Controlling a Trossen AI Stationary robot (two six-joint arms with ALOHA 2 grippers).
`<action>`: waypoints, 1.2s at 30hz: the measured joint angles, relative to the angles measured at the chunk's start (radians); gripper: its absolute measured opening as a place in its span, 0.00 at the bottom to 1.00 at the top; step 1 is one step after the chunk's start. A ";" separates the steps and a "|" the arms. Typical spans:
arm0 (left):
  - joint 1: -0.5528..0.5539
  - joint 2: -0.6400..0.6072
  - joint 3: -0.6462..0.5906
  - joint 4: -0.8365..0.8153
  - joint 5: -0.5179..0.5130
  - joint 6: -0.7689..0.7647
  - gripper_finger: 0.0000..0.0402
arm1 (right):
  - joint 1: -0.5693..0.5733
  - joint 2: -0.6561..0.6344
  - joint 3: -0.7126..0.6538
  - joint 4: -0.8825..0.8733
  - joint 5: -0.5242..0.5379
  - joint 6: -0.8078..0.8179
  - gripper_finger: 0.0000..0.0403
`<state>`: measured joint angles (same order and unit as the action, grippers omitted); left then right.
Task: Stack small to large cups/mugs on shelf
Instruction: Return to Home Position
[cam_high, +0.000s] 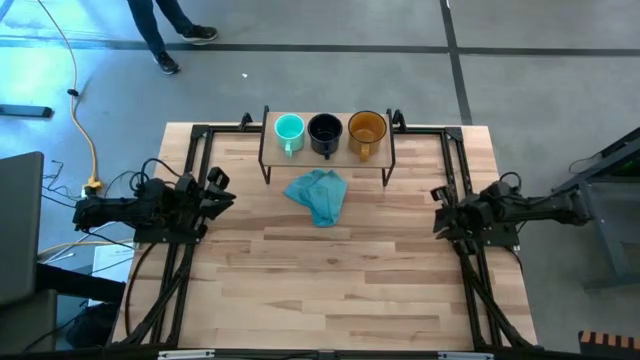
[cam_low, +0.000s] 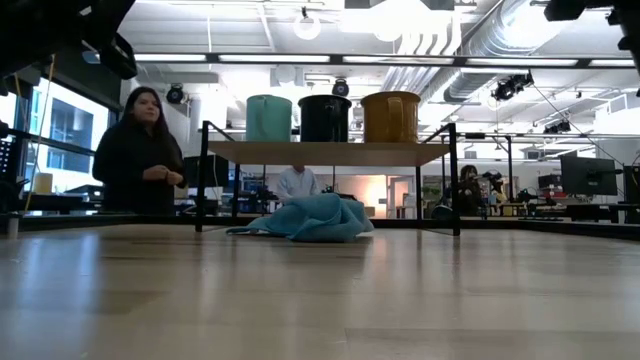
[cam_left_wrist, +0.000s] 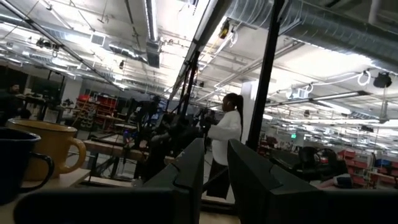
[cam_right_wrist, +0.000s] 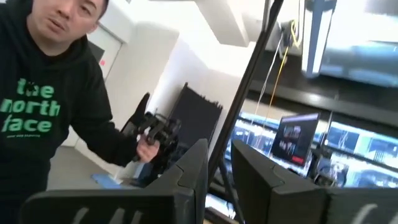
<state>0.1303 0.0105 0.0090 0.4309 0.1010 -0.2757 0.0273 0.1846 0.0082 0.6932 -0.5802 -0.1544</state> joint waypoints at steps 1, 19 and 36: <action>0.000 0.000 0.000 0.000 -0.003 -0.003 0.16 | 0.000 -0.008 0.000 0.005 -0.001 -0.003 0.15; 0.000 -0.001 0.001 0.032 -0.059 -0.036 0.16 | -0.001 -0.180 0.000 -0.159 0.171 0.099 0.15; 0.000 -0.001 0.001 -0.046 -0.069 -0.036 0.16 | -0.001 -0.180 0.000 -0.552 0.418 0.230 0.15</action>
<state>0.1307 0.0097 0.0097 0.3851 0.0322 -0.3119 0.0265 0.0048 0.0078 0.1413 -0.1618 0.0757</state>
